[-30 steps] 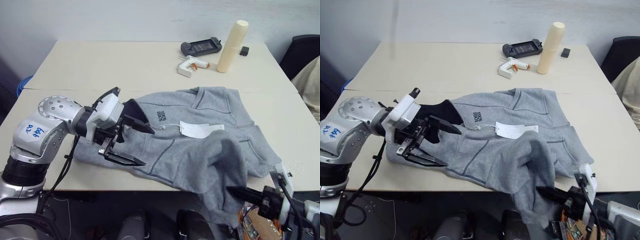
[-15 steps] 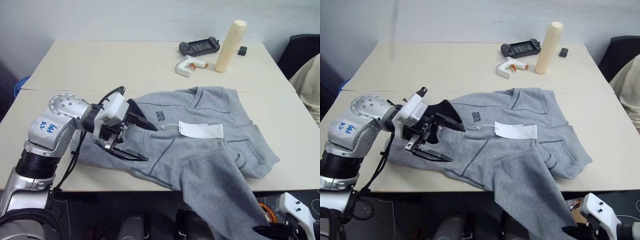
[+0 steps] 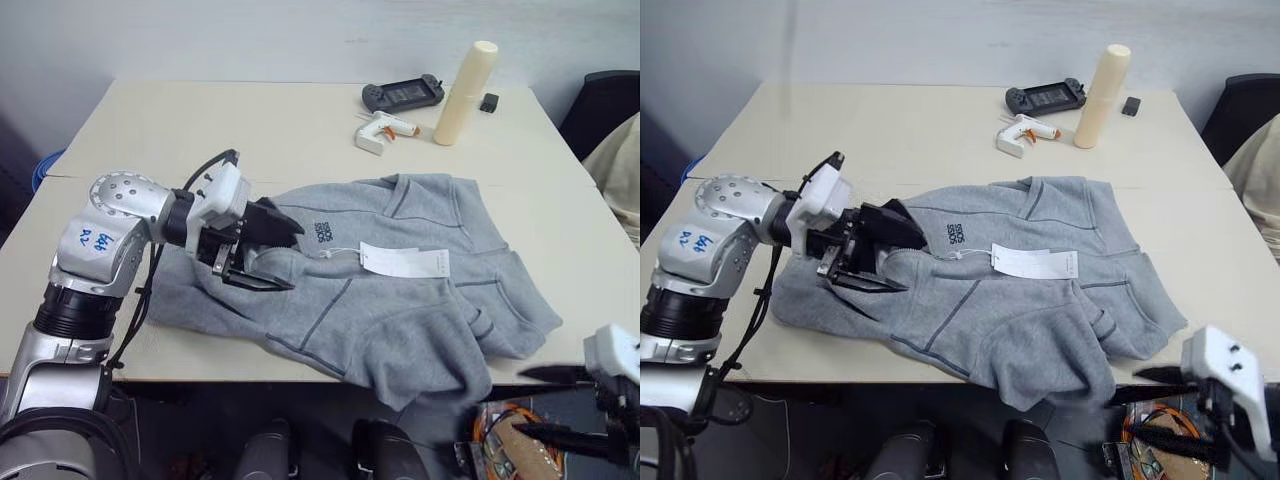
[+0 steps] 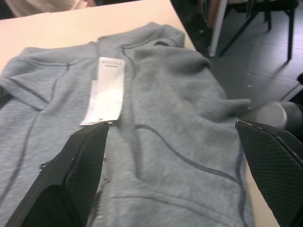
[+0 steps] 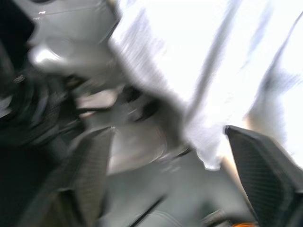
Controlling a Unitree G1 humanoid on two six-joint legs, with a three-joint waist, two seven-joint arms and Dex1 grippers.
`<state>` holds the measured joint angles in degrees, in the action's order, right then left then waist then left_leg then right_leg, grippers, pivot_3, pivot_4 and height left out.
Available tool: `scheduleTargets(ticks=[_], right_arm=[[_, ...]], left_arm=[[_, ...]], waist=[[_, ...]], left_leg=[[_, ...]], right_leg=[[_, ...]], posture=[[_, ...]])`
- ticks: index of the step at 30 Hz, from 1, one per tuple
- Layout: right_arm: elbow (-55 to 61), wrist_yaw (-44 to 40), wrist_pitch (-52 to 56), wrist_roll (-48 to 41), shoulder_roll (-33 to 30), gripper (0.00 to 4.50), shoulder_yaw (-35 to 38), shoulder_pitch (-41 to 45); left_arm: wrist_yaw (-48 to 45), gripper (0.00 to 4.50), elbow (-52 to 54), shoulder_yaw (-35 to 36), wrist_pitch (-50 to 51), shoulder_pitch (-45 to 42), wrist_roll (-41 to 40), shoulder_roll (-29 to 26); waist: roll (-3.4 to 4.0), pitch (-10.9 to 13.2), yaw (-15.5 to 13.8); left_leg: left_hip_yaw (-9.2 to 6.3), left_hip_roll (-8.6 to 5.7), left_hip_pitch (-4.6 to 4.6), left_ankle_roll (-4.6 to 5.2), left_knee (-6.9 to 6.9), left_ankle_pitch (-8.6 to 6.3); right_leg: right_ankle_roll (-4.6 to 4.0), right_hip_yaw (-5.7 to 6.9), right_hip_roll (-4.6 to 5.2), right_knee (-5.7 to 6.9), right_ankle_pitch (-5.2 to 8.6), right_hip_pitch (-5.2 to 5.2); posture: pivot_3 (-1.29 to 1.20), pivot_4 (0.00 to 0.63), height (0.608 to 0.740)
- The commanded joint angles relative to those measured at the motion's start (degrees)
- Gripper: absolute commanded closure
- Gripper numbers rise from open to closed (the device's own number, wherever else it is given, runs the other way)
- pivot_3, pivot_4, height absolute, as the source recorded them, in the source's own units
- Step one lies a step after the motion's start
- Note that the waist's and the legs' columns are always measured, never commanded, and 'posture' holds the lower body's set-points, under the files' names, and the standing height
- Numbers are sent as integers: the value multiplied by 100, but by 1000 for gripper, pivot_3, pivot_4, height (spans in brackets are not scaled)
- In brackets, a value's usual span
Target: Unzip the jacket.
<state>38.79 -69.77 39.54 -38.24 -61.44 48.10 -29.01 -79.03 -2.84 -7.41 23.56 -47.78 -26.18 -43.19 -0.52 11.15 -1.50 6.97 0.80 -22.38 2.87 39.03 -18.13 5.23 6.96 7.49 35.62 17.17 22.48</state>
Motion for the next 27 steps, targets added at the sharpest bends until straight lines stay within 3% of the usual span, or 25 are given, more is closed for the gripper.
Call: scheduleTargets(ticks=[1, 4, 6, 12, 18, 24, 27], right_arm=[[-281, 1049, -325, 226, -359, 23, -867, 1552], [-257, 1933, -389, 863, -267, 23, -2436, 2856], [-313, 2523, -480, 1561, 166, 23, -3651, 3621], [-1180, 3761, -1172, 3828, 1381, 23, -6102, 4879], [-1735, 4108, -1362, 4491, 2258, 23, -6588, 5267], [-1846, 3943, -1322, 4758, 2593, 1823, -6851, 5215], [-1950, 3971, -1315, 4932, 2735, 1823, -6939, 5253]], left_arm=[[183, 0, -547, 67, -387, -475, 274, 281], [175, 0, -996, -111, -817, -640, 619, 501], [172, 0, -1270, -217, -1099, -702, 830, 658], [120, 0, -1873, -308, -1506, -820, 1138, 995], [10, 0, -2024, -398, -1779, -714, 1360, 1094], [-39, 0, -1987, -419, -1810, -611, 1402, 1122], [-38, 0, -2042, -435, -1837, -633, 1443, 1167]], waist=[[-2, 1, 9], [-2, 1, 23], [0, 2, 27], [-3, 1, 30], [-3, 1, 17], [-3, 1, 43], [-3, 1, 42]], left_leg=[[0, 0, 0, 0, 2, 0], [4, 0, -3, -3, 4, 2], [3, 2, -5, -13, 3, 7], [17, -13, -98, 3, 26, 31], [16, -21, -99, 12, 26, 41], [13, -19, -98, 14, 25, 42], [13, -19, -98, 14, 25, 42]], right_leg=[[0, 1, 0, 0, 0, 1], [-1, 4, 1, 6, 1, 10], [-9, 10, -2, 6, 5, 13], [7, 49, -35, 52, -4, 102], [17, 61, -29, 54, -10, 98], [19, 62, -31, 54, -11, 95], [19, 62, -30, 55, -11, 95]], posture=[[0, 150, 740], [0, 150, 740], [0, 150, 740], [0, 150, 740], [0, 150, 740], [0, 150, 740], [0, 150, 740]])
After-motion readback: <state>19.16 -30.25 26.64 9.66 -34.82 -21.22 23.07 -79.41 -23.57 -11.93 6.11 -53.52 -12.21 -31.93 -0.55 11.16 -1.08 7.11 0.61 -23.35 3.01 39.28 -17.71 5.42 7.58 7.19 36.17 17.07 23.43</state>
